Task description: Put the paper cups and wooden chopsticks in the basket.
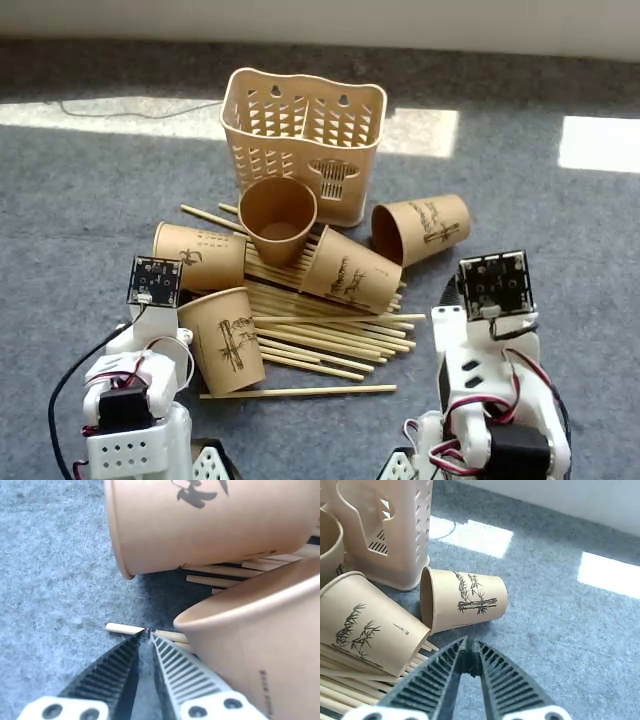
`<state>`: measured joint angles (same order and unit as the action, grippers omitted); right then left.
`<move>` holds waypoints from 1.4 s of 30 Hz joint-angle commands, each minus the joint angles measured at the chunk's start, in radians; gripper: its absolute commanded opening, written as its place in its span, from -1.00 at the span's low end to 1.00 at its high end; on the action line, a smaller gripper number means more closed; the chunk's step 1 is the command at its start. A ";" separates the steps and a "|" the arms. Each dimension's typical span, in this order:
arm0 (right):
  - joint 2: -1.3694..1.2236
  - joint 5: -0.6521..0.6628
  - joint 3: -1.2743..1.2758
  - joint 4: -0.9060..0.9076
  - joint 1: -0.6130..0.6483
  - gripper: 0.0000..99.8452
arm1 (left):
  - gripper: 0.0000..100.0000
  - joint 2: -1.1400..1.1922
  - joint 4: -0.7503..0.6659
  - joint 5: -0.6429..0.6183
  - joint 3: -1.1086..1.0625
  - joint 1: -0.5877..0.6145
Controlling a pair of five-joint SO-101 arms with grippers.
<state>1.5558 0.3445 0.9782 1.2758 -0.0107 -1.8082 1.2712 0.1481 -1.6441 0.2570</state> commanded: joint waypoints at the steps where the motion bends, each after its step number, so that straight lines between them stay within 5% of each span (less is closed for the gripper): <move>1: -0.229 0.017 -0.211 0.056 0.012 -0.89 | -0.95 -0.007 -0.015 0.009 0.002 -0.010; 6: -0.479 -0.029 -0.410 0.143 0.099 -0.60 | -0.95 -0.007 -0.015 0.011 0.002 -0.010; 19: -0.768 -0.083 -0.510 -0.024 0.325 -0.59 | -0.95 -0.007 -0.034 0.011 -0.019 -0.010; 32: -0.897 -0.083 -0.286 -0.338 0.325 -0.59 | -0.95 -0.007 -0.035 0.011 -0.021 -0.008; 42: -1.012 -0.084 -0.263 -0.380 0.266 -0.59 | -0.95 -0.007 -0.037 0.011 -0.021 -0.008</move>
<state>0.5616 0.2708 0.7188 0.9229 0.2977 -1.8082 1.2528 0.1511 -1.6686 0.2570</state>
